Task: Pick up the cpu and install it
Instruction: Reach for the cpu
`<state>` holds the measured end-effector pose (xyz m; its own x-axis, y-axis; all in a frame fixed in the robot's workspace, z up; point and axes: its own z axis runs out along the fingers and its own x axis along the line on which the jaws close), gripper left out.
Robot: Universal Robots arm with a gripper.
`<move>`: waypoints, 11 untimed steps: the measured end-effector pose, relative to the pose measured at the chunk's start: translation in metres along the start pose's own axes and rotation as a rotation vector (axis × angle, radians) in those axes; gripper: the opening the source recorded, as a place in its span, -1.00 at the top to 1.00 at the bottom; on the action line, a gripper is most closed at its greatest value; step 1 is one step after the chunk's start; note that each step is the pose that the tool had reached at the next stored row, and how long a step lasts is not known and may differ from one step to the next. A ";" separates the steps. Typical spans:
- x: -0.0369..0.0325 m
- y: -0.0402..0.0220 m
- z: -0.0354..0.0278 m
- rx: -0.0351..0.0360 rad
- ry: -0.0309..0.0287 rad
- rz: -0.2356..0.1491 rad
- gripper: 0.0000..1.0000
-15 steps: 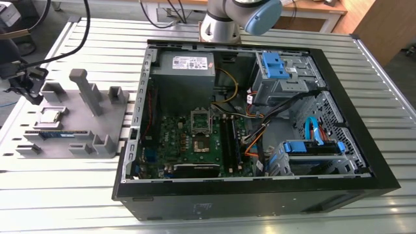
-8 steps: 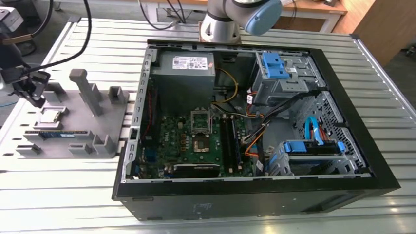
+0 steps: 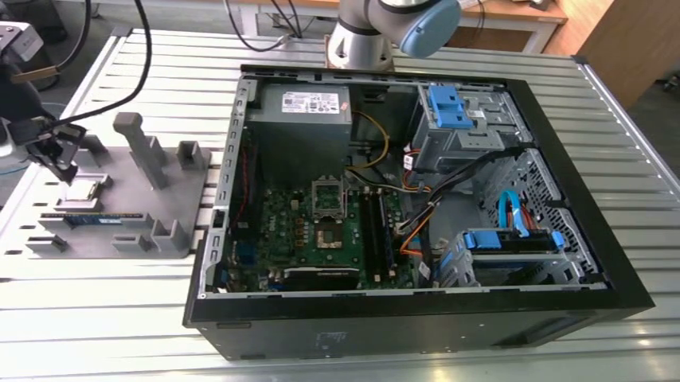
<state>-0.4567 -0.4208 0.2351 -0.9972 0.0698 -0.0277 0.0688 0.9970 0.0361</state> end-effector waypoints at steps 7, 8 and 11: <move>0.0003 -0.0003 0.0075 0.0073 -0.0005 0.000 0.79; 0.0003 -0.0003 0.0085 0.0087 -0.0006 0.000 0.79; 0.0003 -0.0003 0.0107 0.0116 -0.0007 0.000 0.79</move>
<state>-0.4567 -0.4207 0.2244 -0.9972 0.0695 -0.0284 0.0688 0.9973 0.0245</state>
